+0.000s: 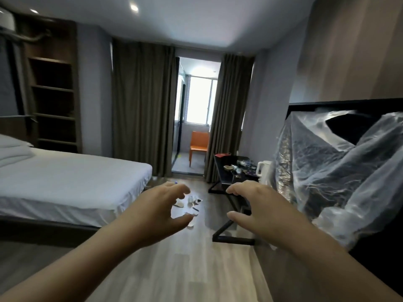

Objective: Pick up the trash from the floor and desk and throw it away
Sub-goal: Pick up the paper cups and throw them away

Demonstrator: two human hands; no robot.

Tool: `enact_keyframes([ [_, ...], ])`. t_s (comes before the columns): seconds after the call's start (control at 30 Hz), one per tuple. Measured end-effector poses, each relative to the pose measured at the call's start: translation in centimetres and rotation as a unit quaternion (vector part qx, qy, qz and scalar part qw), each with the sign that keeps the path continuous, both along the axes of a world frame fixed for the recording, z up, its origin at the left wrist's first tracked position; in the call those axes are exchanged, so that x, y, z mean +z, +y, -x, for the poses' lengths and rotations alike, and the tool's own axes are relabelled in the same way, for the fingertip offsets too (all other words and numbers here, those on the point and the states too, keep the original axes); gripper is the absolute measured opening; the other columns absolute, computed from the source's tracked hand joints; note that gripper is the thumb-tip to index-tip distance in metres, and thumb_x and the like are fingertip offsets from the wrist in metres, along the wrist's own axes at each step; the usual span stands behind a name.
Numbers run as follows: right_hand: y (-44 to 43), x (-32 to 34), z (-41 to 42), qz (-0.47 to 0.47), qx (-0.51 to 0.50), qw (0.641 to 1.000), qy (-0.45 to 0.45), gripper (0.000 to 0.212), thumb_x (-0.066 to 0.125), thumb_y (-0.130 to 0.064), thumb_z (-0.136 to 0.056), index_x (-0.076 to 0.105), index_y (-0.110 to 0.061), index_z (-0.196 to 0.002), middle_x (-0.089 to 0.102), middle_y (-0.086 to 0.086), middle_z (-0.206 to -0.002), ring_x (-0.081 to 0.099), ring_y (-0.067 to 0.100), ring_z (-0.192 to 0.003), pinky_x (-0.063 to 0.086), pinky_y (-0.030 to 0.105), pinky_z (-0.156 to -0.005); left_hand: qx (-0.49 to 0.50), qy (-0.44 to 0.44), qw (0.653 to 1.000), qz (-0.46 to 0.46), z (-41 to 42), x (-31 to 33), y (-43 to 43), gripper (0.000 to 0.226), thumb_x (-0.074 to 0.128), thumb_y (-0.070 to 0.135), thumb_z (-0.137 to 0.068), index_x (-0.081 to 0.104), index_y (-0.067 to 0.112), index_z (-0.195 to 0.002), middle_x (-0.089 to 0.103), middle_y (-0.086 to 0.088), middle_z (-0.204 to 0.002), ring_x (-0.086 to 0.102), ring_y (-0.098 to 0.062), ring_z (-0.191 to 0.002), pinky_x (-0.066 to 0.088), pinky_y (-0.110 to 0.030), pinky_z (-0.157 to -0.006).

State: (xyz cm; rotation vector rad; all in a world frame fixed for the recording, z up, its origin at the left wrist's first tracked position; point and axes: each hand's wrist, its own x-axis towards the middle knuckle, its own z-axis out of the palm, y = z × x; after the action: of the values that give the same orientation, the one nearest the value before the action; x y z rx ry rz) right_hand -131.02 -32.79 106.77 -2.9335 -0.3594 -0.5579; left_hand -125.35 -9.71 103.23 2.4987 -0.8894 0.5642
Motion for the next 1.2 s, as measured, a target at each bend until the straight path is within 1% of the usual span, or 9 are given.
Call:
enact_keyframes([
  [0.1, 0.3, -1.4, -4.8, 0.003, 0.010, 1.000, 0.008, 0.046, 0.061, -0.043, -0.086, 0.052, -0.031, -0.129, 0.054, -0.013, -0.123, 0.051, 0.006, -0.113, 0.043, 0.025, -0.093, 0.012, 0.019, 1.000, -0.007, -4.2, -1.5, 0.9, 0.046, 0.062, 0.053, -0.077, 0.054, 0.032, -0.117, 0.052, 0.021, -0.102, 0.055, 0.002, -0.090, 0.047, -0.020, -0.081],
  [0.23, -0.2, -3.4, -12.7, -0.007, 0.024, 0.999, 0.022, 0.045, 0.061, -0.044, -0.086, 0.051, -0.033, -0.128, 0.053, -0.015, -0.120, 0.052, 0.006, -0.109, 0.044, 0.025, -0.090, 0.042, 0.029, 0.999, -0.017, -11.6, -3.2, 1.3, 0.044, 0.064, 0.052, -0.076, 0.055, 0.032, -0.115, 0.054, 0.020, -0.104, 0.052, 0.004, -0.086, 0.045, -0.019, -0.078],
  [0.4, -0.8, -4.6, -22.6, -0.033, 0.037, 0.998, 0.036, 0.042, 0.061, -0.040, -0.085, 0.052, -0.033, -0.126, 0.054, -0.014, -0.117, 0.053, 0.007, -0.106, 0.045, 0.026, -0.089, 0.080, 0.061, 0.995, -0.014, -20.2, -3.2, 1.3, 0.041, 0.069, 0.046, -0.077, 0.058, 0.030, -0.113, 0.060, 0.015, -0.108, 0.059, -0.002, -0.093, 0.050, -0.027, -0.083],
  [0.53, -0.6, -5.5, -31.0, -0.032, 0.060, 0.997, 0.046, 0.043, 0.061, -0.043, -0.085, 0.051, -0.034, -0.126, 0.054, -0.014, -0.117, 0.052, 0.007, -0.109, 0.045, 0.027, -0.091, 0.107, 0.070, 0.991, -0.028, -27.1, -3.8, 1.7, 0.043, 0.068, 0.044, -0.079, 0.057, 0.030, -0.118, 0.060, 0.013, -0.112, 0.057, -0.001, -0.098, 0.048, -0.023, -0.085],
  [0.77, 1.7, -8.4, -44.2, -0.026, 0.087, 0.993, 0.081, 0.044, 0.057, -0.046, -0.085, 0.051, -0.035, -0.127, 0.054, -0.016, -0.118, 0.050, 0.006, -0.113, 0.042, 0.026, -0.094, 0.143, 0.112, 0.982, -0.044, -38.5, -6.0, 4.4, 0.045, 0.066, 0.045, -0.081, 0.055, 0.030, -0.122, 0.059, 0.012, -0.116, 0.056, -0.004, -0.103, 0.047, -0.024, -0.088],
  [0.9, 3.3, -10.5, -52.1, -0.029, 0.084, 0.992, 0.090, 0.044, 0.056, -0.048, -0.084, 0.051, -0.038, -0.126, 0.053, -0.019, -0.117, 0.050, 0.002, -0.113, 0.042, 0.023, -0.090, 0.149, 0.131, 0.979, -0.038, -46.5, -8.1, 6.6, 0.045, 0.066, 0.044, -0.081, 0.055, 0.030, -0.122, 0.060, 0.012, -0.116, 0.056, -0.004, -0.103, 0.047, -0.026, -0.088],
  [1.03, 5.5, -12.1, -60.3, -0.031, 0.068, 0.991, 0.115, 0.043, 0.055, -0.049, -0.083, 0.051, -0.038, -0.124, 0.048, -0.022, -0.107, 0.051, 0.003, -0.110, 0.043, 0.023, -0.086, 0.146, 0.142, 0.978, -0.037, -55.2, -10.0, 9.4, 0.044, 0.065, 0.047, -0.081, 0.055, 0.029, -0.120, 0.059, 0.013, -0.114, 0.056, -0.001, -0.101, 0.047, -0.021, -0.086],
  [1.13, 7.0, -13.1, -66.2, -0.023, 0.053, 0.989, 0.133, 0.046, 0.057, -0.051, -0.084, 0.049, -0.038, -0.127, 0.051, -0.021, -0.116, 0.050, 0.002, -0.113, 0.042, 0.021, -0.089, 0.139, 0.160, 0.977, -0.038, -61.6, -11.2, 11.4, 0.044, 0.064, 0.048, -0.081, 0.054, 0.030, -0.120, 0.059, 0.014, -0.114, 0.055, 0.000, -0.100, 0.046, -0.018, -0.084],
  [1.2, 7.8, -14.1, -69.8, -0.025, 0.043, 0.988, 0.144, 0.046, 0.057, -0.051, -0.085, 0.049, -0.038, -0.129, 0.051, -0.020, -0.122, 0.049, 0.001, -0.115, 0.040, 0.018, -0.087, 0.135, 0.174, 0.974, -0.045, -65.7, -12.3, 12.3, 0.045, 0.063, 0.048, -0.081, 0.053, 0.031, -0.121, 0.058, 0.015, -0.116, 0.055, 0.000, -0.101, 0.043, -0.016, -0.083],
])
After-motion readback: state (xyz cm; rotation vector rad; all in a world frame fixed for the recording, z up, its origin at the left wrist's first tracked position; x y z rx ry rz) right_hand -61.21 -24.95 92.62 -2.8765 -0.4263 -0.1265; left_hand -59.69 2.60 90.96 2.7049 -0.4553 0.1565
